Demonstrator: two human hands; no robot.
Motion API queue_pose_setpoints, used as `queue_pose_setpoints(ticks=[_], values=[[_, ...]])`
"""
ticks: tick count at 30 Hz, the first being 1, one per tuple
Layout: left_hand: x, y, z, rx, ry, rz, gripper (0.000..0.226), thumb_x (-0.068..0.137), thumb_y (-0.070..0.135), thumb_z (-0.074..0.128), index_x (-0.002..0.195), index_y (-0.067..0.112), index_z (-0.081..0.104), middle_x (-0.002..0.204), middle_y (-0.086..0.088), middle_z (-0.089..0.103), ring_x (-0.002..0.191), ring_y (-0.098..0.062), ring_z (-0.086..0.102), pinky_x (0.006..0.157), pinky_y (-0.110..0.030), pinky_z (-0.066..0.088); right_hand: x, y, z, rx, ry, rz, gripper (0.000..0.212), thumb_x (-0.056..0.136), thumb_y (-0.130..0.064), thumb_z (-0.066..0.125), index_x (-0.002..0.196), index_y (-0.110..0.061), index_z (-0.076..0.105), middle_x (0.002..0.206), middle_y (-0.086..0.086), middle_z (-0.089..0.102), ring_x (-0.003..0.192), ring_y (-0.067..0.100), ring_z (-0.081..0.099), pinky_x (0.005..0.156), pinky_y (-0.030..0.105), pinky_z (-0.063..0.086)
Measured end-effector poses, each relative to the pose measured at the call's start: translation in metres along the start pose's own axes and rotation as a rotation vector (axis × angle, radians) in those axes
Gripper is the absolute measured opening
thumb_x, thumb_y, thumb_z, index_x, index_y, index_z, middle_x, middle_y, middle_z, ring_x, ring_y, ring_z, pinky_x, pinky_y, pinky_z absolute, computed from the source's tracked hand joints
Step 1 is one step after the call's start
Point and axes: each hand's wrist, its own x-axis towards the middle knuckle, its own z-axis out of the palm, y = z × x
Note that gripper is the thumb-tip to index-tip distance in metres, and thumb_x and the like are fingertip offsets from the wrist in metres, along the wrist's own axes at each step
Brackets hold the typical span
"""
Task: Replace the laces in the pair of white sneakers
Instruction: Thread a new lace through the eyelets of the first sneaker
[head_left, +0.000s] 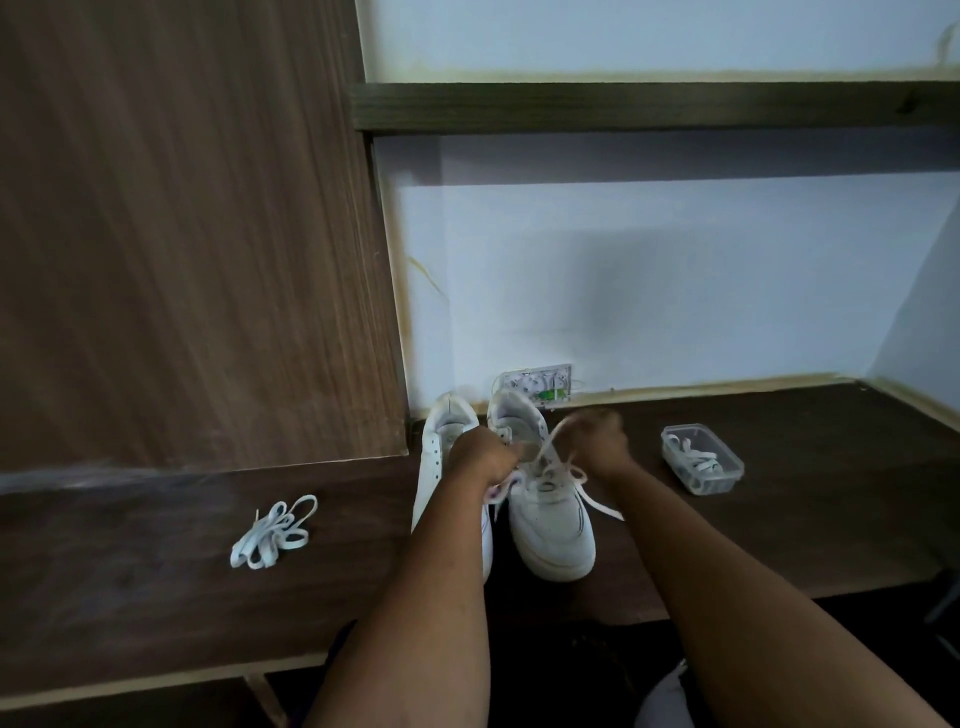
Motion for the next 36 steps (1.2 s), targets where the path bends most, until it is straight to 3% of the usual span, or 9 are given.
queue_pose_setpoints(ticks=[2,4,7,14,16,22,25,31,36], values=[[0.0,-0.001,-0.001,0.04,0.011,0.006,0.046,0.083,0.044,0.062,0.092,-0.001,0.067,0.076,-0.011,0.069,0.072,-0.025,0.066,0.059,-0.028,0.048,0.003,0.004,-0.02,0.208,0.051,0.279,0.047,0.093,-0.026,0.045,0.137,-0.009,0.044,0.136,0.0,0.05,0.117,0.031,0.055,0.096,0.044,0.05],[0.001,-0.002,-0.001,0.059,0.003,0.005,0.044,0.083,0.043,0.061,0.095,0.002,0.069,0.086,-0.012,0.072,0.081,-0.026,0.069,0.064,-0.03,0.05,0.01,0.025,-0.032,0.221,0.448,0.473,0.036,0.098,-0.025,0.044,0.131,-0.013,0.052,0.137,0.007,0.048,0.123,0.03,0.049,0.102,0.038,0.042],[0.001,0.0,-0.002,0.088,0.002,-0.016,0.041,0.086,0.039,0.059,0.098,0.001,0.068,0.093,-0.016,0.071,0.087,-0.029,0.069,0.061,-0.027,0.045,-0.003,0.043,-0.025,-0.021,0.737,0.178,0.035,0.095,-0.032,0.049,0.124,-0.013,0.052,0.139,0.019,0.036,0.123,0.04,0.036,0.099,0.051,0.034],[0.0,0.004,-0.002,0.098,0.012,-0.036,0.049,0.084,0.051,0.059,0.094,0.004,0.069,0.081,-0.013,0.07,0.071,-0.027,0.067,0.057,-0.026,0.045,-0.002,0.0,0.013,-0.483,-0.058,-0.372,0.018,0.087,-0.048,0.056,0.099,-0.041,0.067,0.143,-0.005,0.034,0.133,0.028,0.023,0.102,0.045,0.027],[-0.001,0.005,-0.002,0.058,0.0,-0.035,0.038,0.085,0.04,0.059,0.091,0.004,0.069,0.082,-0.013,0.071,0.074,-0.027,0.07,0.061,-0.028,0.051,0.001,0.001,0.016,-0.417,-0.076,-0.273,0.015,0.088,-0.039,0.06,0.099,-0.035,0.069,0.141,-0.004,0.035,0.133,0.027,0.024,0.102,0.043,0.028],[-0.006,0.006,0.002,-0.017,-0.08,-0.041,0.032,0.088,0.031,0.055,0.088,0.002,0.07,0.082,-0.012,0.075,0.06,-0.02,0.066,0.056,-0.024,0.05,0.015,0.035,-0.021,0.332,0.572,0.329,0.04,0.102,-0.027,0.034,0.128,-0.002,0.051,0.139,0.021,0.037,0.129,0.039,0.038,0.109,0.048,0.032],[-0.006,0.009,0.004,-0.033,-0.086,-0.058,0.035,0.088,0.033,0.053,0.087,0.003,0.07,0.077,-0.011,0.075,0.06,-0.021,0.069,0.054,-0.023,0.05,0.01,0.047,-0.026,-0.019,0.475,0.297,0.044,0.103,-0.025,0.027,0.129,0.002,0.049,0.134,0.029,0.043,0.126,0.042,0.038,0.106,0.047,0.029],[-0.005,0.009,0.004,-0.038,-0.229,-0.079,0.019,0.081,0.027,0.074,0.087,0.01,0.067,0.077,-0.003,0.067,0.069,-0.015,0.063,0.057,-0.023,0.052,0.014,0.019,0.005,-0.198,0.031,-0.32,0.018,0.088,-0.031,0.064,0.101,-0.023,0.074,0.109,0.013,0.063,0.105,0.029,0.058,0.092,0.035,0.045],[-0.009,0.013,-0.004,0.441,-0.297,0.144,0.037,0.083,0.025,0.074,0.113,0.005,0.067,0.117,-0.011,0.066,0.108,-0.027,0.061,0.091,-0.031,0.047,0.013,0.02,0.018,-0.395,-0.202,-0.325,0.023,0.083,-0.035,0.066,0.105,-0.032,0.07,0.127,0.006,0.043,0.12,0.028,0.041,0.105,0.03,0.033]])
